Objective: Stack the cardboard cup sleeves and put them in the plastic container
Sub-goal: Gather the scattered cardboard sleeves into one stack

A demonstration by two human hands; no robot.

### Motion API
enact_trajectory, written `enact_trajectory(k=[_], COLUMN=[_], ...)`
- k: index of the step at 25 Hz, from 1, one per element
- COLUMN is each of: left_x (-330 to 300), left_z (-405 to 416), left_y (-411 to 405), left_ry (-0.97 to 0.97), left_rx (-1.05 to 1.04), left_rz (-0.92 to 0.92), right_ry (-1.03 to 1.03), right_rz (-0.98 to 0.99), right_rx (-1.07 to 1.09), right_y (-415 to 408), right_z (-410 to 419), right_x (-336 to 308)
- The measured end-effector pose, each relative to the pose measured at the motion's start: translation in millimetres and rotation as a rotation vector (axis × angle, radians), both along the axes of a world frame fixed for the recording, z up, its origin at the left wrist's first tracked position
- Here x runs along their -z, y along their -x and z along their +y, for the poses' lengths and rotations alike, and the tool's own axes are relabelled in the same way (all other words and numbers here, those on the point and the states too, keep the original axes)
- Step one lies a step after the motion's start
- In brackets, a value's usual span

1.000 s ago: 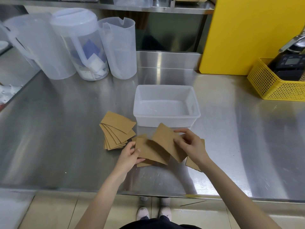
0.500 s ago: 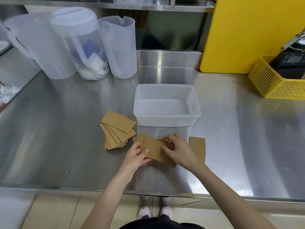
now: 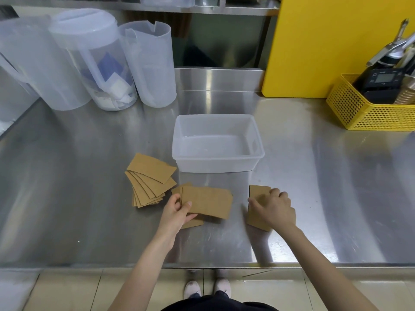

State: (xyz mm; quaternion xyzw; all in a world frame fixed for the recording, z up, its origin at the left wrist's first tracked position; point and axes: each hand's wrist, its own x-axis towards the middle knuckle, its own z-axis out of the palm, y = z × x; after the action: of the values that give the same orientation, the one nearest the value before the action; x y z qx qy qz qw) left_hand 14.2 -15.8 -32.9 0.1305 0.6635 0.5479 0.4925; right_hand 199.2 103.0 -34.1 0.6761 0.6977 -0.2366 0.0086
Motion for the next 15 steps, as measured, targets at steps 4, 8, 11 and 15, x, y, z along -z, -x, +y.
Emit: enact_trajectory(k=[4, 8, 11, 15], left_x=[-3.2, -3.0, -4.1, -6.3], left_z=[2.9, 3.0, 3.0, 2.3], left_y=[-2.8, -4.7, -4.5, -3.0], left_ry=[0.011, 0.024, 0.03, 0.038], left_rx=[0.005, 0.013, 0.007, -0.004], left_rz=[0.006, 0.008, 0.005, 0.014], right_ry=[0.076, 0.071, 0.05, 0.081], right_rz=[-0.054, -0.082, -0.043, 0.184], right_rx=[0.048, 0.038, 0.011, 0.008], right_y=[2.4, 6.5, 7.6, 3.7], right_z=[0.7, -0.5, 0.0, -2.6], right_x=[8.8, 13.4, 14.2, 14.1])
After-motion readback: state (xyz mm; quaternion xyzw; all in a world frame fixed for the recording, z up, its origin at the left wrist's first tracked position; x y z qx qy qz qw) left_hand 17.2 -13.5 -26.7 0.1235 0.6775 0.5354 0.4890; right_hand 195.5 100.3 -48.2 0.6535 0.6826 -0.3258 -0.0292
